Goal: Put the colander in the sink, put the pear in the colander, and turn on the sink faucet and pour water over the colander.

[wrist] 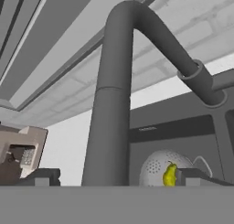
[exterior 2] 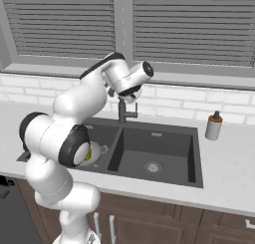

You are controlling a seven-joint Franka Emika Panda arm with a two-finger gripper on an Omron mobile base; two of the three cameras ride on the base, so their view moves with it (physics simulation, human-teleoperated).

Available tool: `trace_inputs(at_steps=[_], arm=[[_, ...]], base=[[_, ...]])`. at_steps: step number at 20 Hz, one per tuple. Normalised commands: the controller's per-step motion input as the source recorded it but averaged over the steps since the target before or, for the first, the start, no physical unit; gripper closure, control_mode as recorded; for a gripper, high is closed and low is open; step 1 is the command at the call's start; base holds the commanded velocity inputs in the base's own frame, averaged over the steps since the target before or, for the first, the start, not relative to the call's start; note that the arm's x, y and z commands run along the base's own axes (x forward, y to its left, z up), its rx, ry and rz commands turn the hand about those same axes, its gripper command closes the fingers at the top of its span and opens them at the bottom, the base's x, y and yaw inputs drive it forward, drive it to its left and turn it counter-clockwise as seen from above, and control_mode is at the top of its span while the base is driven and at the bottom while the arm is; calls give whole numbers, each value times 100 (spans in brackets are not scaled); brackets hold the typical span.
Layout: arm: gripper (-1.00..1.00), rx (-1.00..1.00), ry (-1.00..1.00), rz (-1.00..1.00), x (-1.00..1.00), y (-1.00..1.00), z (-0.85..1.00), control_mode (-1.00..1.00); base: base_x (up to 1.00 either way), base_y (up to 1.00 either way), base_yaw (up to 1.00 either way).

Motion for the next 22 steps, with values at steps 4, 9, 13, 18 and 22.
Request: trace_inputs(at_steps=[4, 9, 13, 18, 22], arm=[[-100, 0, 0, 0, 2, 63, 0, -100], [-100, 0, 0, 0, 37, 55, 0, -100], [-100, 0, 0, 0, 47, 32, -1, -100], [-100, -4, -1, -2, 62, 25, -37, -100], [-100, -6, -5, -3, 42, 24, -36, -100]], base=[[0, 0, 0], [0, 0, 0], [0, 0, 0], [0, 0, 0], [0, 0, 0]])
